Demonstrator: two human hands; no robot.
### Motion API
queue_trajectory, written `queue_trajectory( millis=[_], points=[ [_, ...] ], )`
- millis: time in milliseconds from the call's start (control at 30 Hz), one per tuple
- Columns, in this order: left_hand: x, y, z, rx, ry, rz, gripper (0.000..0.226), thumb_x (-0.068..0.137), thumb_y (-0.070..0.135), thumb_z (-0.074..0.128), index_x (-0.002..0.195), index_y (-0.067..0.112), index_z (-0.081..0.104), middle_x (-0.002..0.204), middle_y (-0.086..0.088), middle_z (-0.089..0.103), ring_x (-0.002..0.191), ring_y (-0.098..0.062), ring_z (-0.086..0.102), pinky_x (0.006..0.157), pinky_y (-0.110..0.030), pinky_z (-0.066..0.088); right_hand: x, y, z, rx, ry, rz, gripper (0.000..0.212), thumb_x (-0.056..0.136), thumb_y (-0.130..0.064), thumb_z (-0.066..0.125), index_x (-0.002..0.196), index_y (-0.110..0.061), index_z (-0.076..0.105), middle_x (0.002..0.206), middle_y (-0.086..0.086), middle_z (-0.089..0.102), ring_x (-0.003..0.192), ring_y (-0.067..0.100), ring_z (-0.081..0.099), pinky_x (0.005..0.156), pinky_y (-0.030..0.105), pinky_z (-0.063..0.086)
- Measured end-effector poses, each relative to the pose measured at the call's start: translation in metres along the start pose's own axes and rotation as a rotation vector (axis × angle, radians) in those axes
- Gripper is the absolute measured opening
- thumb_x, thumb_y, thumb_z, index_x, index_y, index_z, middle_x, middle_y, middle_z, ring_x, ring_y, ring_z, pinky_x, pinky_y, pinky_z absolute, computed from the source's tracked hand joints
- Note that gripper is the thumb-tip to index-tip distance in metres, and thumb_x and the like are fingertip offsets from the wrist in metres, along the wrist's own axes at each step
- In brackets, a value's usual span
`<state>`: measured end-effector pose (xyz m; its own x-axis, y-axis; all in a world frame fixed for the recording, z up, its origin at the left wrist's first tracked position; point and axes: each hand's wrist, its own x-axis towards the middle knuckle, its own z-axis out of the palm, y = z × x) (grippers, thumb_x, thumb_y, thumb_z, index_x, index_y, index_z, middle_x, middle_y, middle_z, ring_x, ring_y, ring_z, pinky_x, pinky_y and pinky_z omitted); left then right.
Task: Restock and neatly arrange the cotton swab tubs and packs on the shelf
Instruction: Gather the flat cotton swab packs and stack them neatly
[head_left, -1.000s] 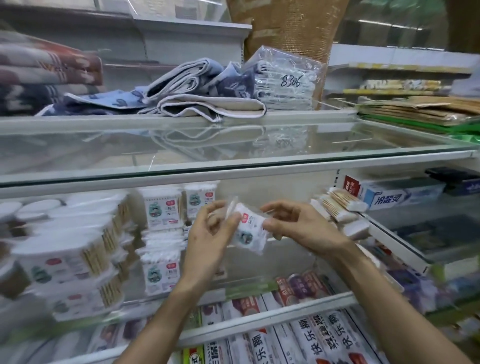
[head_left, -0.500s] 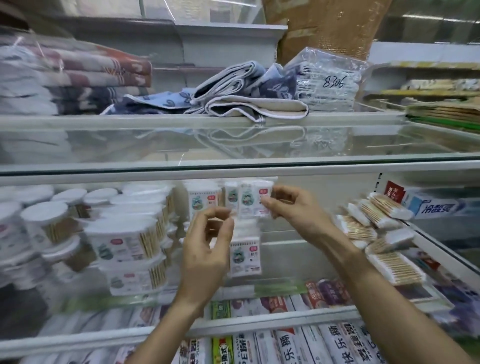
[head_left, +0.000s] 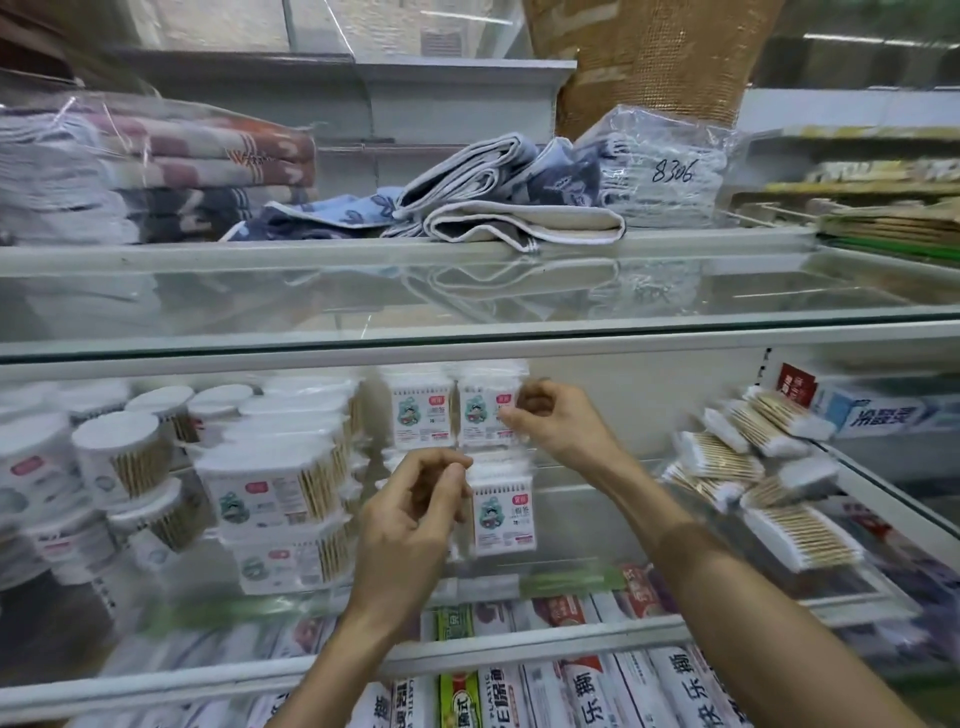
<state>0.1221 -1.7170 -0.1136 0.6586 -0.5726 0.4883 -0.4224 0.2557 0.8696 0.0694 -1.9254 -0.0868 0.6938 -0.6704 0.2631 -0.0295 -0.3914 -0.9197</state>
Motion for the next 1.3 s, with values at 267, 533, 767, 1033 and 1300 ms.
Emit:
queue_trajectory(
  millis=[267,533,767,1033,1300],
  points=[
    [0.003,0.000,0.038,-0.131,-0.139,0.024,0.013,0.096,0.018,0.058,0.093,0.023,0.069,0.075,-0.007,0.065,0.070,-0.027,0.061,0.065,-0.040,0.053,-0.029,0.009,-0.071,-0.502,0.306,-0.157,0.020,0.091,-0.031,0.069,0.106,-0.017,0.071,0.097,-0.003,0.072,0.090,0.012,0.063,0.085,0.028,0.052],
    [-0.001,-0.001,0.096,-0.202,-0.277,-0.023,0.011,0.089,0.030,0.059,0.087,0.032,0.070,0.076,-0.003,0.067,0.069,-0.017,0.063,0.064,-0.029,0.054,-0.077,0.043,-0.189,-1.162,0.502,0.103,0.048,0.088,-0.045,0.067,0.131,-0.024,0.057,0.134,0.010,0.055,0.123,0.032,0.045,0.102,0.044,0.037],
    [0.001,-0.001,0.119,-0.218,-0.324,-0.036,0.013,0.089,0.025,0.060,0.087,0.033,0.070,0.078,-0.003,0.068,0.070,-0.017,0.064,0.064,-0.027,0.055,-0.078,0.059,-0.200,-1.214,0.344,0.200,0.057,0.088,-0.029,0.063,0.140,-0.025,0.040,0.144,0.014,0.044,0.127,0.039,0.044,0.103,0.052,0.042],
    [0.008,-0.004,0.112,-0.182,-0.297,-0.012,0.011,0.089,0.028,0.059,0.089,0.031,0.069,0.077,-0.005,0.066,0.070,-0.018,0.063,0.063,-0.027,0.054,-0.062,0.051,-0.195,-1.195,0.488,0.050,0.036,0.096,-0.040,0.054,0.129,-0.025,0.051,0.124,0.008,0.064,0.113,0.031,0.058,0.099,0.051,0.045],
    [0.025,-0.004,0.107,-0.182,-0.227,-0.103,0.017,0.095,0.021,0.060,0.110,0.029,0.061,0.093,0.005,0.067,0.078,-0.024,0.068,0.070,-0.029,0.059,-0.065,0.006,-0.150,0.194,0.274,0.152,0.016,0.096,-0.018,0.061,0.109,-0.009,0.065,0.100,0.014,0.076,0.083,0.025,0.071,0.075,0.038,0.055]
  ],
)
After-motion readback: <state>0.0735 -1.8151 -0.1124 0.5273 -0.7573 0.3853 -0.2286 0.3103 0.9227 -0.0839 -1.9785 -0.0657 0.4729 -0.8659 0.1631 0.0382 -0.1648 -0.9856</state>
